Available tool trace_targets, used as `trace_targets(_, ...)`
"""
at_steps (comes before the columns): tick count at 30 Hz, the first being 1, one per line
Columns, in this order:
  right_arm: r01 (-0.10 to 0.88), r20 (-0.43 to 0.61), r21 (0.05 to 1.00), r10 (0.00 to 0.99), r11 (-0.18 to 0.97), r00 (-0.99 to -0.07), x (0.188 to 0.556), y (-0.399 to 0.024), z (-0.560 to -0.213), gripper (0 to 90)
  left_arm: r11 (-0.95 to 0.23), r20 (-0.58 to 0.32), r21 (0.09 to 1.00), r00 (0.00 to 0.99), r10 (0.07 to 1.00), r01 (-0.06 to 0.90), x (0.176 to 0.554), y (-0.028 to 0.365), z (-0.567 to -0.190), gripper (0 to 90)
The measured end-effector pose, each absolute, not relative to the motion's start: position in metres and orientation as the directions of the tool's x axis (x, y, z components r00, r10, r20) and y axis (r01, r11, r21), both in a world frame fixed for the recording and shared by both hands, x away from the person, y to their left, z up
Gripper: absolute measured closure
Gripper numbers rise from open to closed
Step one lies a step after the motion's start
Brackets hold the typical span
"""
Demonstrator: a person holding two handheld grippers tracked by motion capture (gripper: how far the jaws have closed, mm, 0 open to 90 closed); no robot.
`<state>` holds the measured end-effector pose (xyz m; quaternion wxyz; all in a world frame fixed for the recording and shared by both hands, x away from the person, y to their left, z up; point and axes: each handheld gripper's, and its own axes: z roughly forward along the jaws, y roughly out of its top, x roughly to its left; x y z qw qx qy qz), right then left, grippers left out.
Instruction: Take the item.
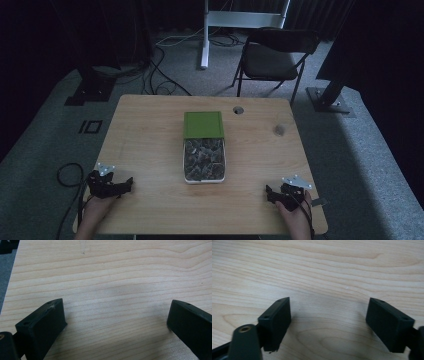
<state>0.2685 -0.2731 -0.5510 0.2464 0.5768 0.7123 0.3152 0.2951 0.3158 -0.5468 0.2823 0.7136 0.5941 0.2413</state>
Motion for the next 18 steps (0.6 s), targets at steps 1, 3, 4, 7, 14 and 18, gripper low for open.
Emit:
trace_targets(1, 0.671, 0.011, 0.73, 0.979, 0.131, -0.203, 0.2691, -0.2734, -0.5512, 13.8, -0.131, 0.009, 0.69, 0.173, 0.985, 0.712, 0.2948, 0.3158, -0.5468, 2.3)
trace_targets(3, 0.674, 0.011, 0.727, 0.979, 0.13, -0.201, 0.2695, -0.2733, -0.5514, 13.7, -0.13, 0.009, 0.69, 0.171, 0.985, 0.712, 0.2947, 0.3157, -0.5468, 2.3)
trace_targets(4, 0.674, 0.011, 0.727, 0.979, 0.13, -0.202, 0.2695, -0.2734, -0.5514, 13.7, -0.13, 0.009, 0.69, 0.171, 0.985, 0.712, 0.2947, 0.3157, -0.5468, 2.3)
trace_targets(7, 0.675, 0.012, 0.726, 0.98, 0.128, -0.199, 0.2696, -0.2733, -0.5514, 13.3, -0.129, 0.009, 0.69, 0.171, 0.985, 0.712, 0.2947, 0.3157, -0.5468, 2.3)
trace_targets(14, 0.675, 0.012, 0.726, 0.98, 0.128, -0.199, 0.2697, -0.2733, -0.5514, 13.2, -0.089, 0.008, 0.69, 0.115, 0.993, 0.718, 0.2932, 0.3139, -0.5467, 2.3)
trace_targets(18, 0.675, 0.012, 0.726, 0.98, 0.128, -0.199, 0.2697, -0.2733, -0.5514, 13.2, -0.08, 0.007, 0.69, 0.105, 0.994, 0.719, 0.2914, 0.3137, -0.5467, 2.3)
